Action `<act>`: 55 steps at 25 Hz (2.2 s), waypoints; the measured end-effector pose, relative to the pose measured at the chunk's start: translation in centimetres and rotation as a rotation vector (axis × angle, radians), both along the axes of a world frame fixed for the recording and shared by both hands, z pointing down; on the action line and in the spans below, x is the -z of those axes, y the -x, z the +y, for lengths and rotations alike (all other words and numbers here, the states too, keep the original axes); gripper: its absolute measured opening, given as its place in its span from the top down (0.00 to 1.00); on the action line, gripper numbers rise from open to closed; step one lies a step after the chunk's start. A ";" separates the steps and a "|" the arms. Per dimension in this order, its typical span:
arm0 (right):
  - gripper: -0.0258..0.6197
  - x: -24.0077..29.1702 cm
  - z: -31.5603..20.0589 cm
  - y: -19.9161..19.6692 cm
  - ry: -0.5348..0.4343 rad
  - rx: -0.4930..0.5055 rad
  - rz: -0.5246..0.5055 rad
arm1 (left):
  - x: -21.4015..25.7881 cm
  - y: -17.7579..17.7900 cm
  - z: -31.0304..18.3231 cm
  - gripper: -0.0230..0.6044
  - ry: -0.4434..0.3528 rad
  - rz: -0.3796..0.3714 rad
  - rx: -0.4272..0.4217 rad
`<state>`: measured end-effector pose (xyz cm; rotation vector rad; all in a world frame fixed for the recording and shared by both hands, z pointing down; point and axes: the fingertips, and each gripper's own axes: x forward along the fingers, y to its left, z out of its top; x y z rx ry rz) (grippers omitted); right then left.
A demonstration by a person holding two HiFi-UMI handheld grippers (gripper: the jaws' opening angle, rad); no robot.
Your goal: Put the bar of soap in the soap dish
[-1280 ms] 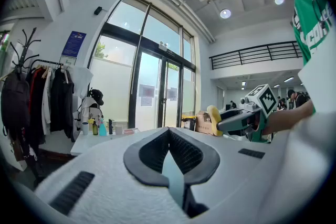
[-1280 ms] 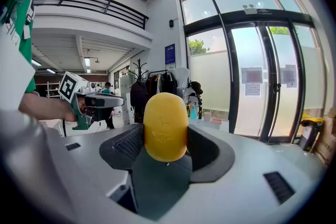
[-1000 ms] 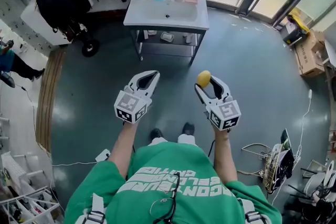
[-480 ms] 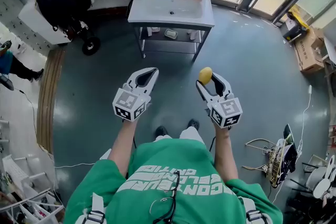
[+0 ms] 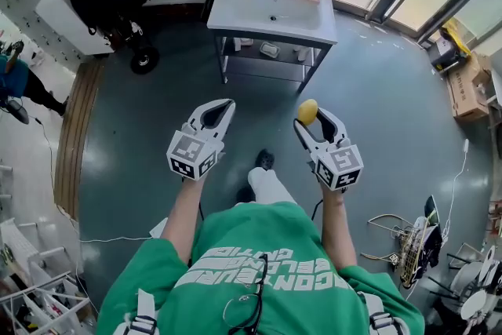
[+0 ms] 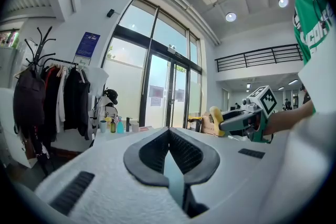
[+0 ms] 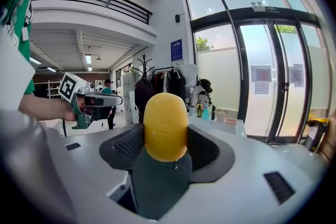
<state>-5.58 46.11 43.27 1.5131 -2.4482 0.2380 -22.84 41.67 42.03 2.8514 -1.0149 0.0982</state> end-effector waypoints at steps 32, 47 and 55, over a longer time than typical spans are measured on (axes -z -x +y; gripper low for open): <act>0.58 -2.0 -27.3 3.5 0.017 -0.005 -0.035 | -2.1 3.9 -26.1 0.95 0.013 -0.072 -0.012; 0.58 -2.2 -35.9 2.4 0.003 0.000 -0.037 | -2.5 2.0 -35.1 0.95 0.020 -0.077 -0.040; 0.58 -1.1 -37.6 0.4 -0.022 -0.022 -0.042 | -1.9 -1.7 -37.2 0.95 0.005 -0.091 -0.105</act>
